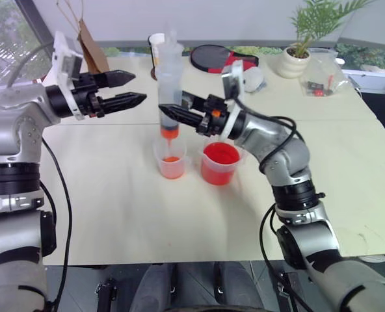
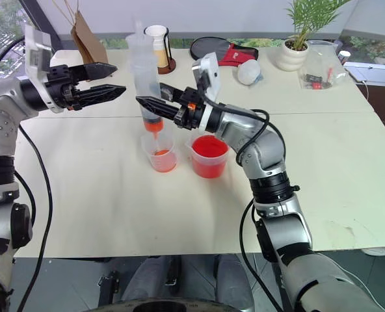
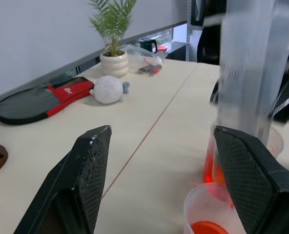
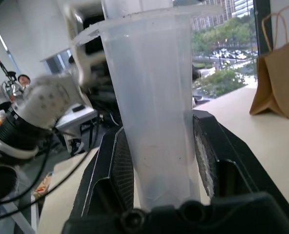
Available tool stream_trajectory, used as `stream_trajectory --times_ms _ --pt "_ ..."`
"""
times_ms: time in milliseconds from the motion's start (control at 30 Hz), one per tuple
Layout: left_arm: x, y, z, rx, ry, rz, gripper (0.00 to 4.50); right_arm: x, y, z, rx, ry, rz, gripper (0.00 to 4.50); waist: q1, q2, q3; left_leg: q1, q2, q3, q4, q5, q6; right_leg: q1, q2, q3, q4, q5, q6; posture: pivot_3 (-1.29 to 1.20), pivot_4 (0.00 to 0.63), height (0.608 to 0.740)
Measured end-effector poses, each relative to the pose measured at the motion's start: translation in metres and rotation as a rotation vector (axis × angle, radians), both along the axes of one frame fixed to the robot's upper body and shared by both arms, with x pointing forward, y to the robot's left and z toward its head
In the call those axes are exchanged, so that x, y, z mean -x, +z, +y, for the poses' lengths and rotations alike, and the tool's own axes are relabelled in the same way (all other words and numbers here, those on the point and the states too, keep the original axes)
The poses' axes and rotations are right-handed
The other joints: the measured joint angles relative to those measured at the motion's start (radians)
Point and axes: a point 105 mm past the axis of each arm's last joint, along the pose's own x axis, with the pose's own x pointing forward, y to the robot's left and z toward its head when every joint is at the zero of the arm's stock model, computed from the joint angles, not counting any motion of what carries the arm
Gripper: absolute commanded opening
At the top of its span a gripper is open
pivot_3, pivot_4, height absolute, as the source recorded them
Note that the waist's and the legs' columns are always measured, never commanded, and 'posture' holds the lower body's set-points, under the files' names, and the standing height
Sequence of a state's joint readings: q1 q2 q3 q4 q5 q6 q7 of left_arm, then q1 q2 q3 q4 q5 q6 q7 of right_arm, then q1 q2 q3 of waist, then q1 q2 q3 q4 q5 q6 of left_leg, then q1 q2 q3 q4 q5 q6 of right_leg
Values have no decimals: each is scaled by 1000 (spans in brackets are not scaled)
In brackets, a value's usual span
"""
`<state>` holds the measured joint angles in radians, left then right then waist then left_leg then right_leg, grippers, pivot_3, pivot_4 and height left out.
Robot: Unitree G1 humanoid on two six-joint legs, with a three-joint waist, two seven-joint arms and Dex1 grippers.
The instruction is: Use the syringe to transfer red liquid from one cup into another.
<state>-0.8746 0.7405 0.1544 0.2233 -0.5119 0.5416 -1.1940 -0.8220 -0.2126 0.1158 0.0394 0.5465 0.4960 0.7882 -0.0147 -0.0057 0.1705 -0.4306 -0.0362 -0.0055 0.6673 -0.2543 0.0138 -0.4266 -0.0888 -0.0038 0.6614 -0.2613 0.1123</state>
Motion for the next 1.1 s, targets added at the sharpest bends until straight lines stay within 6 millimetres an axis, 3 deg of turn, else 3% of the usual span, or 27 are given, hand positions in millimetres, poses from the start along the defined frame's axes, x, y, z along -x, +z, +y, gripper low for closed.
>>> stream_trajectory --times_ms 200,267,467,733,933,1100 --pt "8 48 -18 18 -87 -134 3416 0 -8 4 24 25 -7 1388 -1 0 0 0 0 0 0 0 0 0 0 0 0 0 0 0 150 740" --pt "8 53 -23 13 -116 -141 3416 1 -6 4 11 31 -22 1388 -4 0 0 3 0 1 -1 0 0 0 0 0 2 0 0 0 150 740" --pt "-6 47 -34 36 -156 -110 3416 0 -10 3 12 21 -22 1388 -4 0 0 3 0 0 -1 0 0 1 0 0 2 0 0 0 150 740" --pt "-9 44 -42 33 -200 -102 3416 2 -14 4 16 25 -23 1388 -5 0 0 3 0 0 -1 0 0 0 1 0 2 0 0 0 150 740" --pt "-7 43 -28 -23 -169 -101 3416 1 -17 6 25 24 -17 1388 -6 0 0 3 0 0 -1 0 0 0 1 0 2 0 0 0 150 740" --pt "-9 29 -2 -58 -80 -71 3416 -1 -22 6 38 17 -1 1388 -5 0 0 3 1 0 -1 0 0 0 1 0 2 0 0 0 150 740"
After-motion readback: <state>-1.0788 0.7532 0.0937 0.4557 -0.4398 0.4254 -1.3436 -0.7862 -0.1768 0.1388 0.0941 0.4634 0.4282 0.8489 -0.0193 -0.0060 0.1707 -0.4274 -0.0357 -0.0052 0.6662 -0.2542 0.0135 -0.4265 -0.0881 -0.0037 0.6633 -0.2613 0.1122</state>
